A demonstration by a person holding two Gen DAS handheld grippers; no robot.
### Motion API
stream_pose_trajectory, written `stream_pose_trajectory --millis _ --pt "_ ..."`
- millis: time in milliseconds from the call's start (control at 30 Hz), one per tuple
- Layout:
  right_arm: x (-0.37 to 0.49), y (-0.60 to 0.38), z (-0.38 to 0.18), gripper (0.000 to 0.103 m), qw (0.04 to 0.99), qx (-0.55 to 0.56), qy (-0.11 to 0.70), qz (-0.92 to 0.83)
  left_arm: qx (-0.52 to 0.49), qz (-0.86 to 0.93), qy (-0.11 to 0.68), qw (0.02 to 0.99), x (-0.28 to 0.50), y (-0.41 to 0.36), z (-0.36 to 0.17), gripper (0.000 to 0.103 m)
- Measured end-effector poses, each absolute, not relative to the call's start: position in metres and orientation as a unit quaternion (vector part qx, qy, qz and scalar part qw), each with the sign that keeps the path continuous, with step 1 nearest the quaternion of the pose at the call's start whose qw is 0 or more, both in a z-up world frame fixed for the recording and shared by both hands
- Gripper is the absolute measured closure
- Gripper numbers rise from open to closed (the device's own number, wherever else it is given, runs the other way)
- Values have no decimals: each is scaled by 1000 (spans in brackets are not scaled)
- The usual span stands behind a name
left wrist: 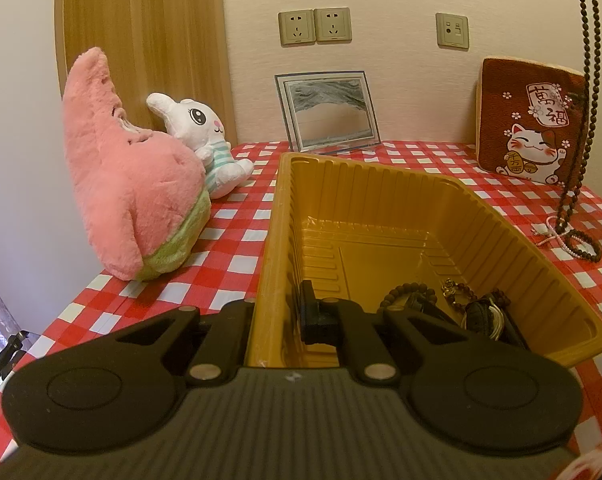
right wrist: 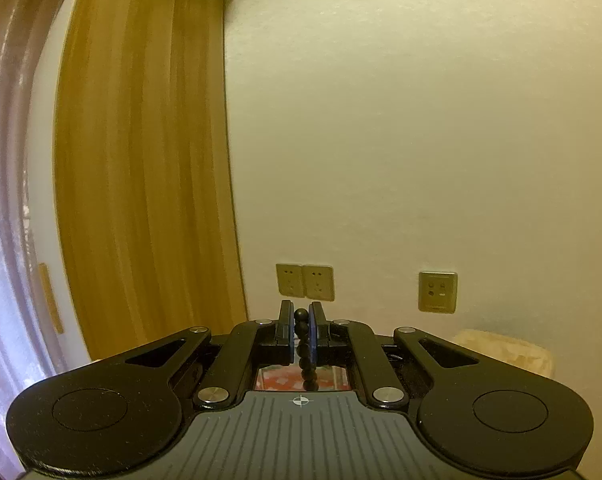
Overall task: Organize jewelry
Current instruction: 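Lift the dark bead strand high with the right tool to untangle it, then lower the dark bead strand into the orange tray and open the right tool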
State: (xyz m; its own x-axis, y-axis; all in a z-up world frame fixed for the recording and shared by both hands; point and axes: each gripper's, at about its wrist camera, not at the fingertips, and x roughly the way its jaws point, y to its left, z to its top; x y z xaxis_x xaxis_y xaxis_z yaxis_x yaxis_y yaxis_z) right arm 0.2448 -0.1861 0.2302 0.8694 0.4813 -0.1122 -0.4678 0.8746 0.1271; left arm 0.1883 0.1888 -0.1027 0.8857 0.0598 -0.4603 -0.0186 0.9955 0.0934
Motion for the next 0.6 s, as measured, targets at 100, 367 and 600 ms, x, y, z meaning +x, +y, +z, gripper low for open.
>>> stream_pose_trajectory --millis 100,367,600 --pt "245 -184 234 96 964 49 74 249 43 20 237 970 189 189 -102 96" --pt "246 -171 246 96 956 57 80 278 44 20 237 970 189 189 -102 97" --pt "244 -148 261 96 937 75 71 333 44 19 236 970 189 189 -102 97"
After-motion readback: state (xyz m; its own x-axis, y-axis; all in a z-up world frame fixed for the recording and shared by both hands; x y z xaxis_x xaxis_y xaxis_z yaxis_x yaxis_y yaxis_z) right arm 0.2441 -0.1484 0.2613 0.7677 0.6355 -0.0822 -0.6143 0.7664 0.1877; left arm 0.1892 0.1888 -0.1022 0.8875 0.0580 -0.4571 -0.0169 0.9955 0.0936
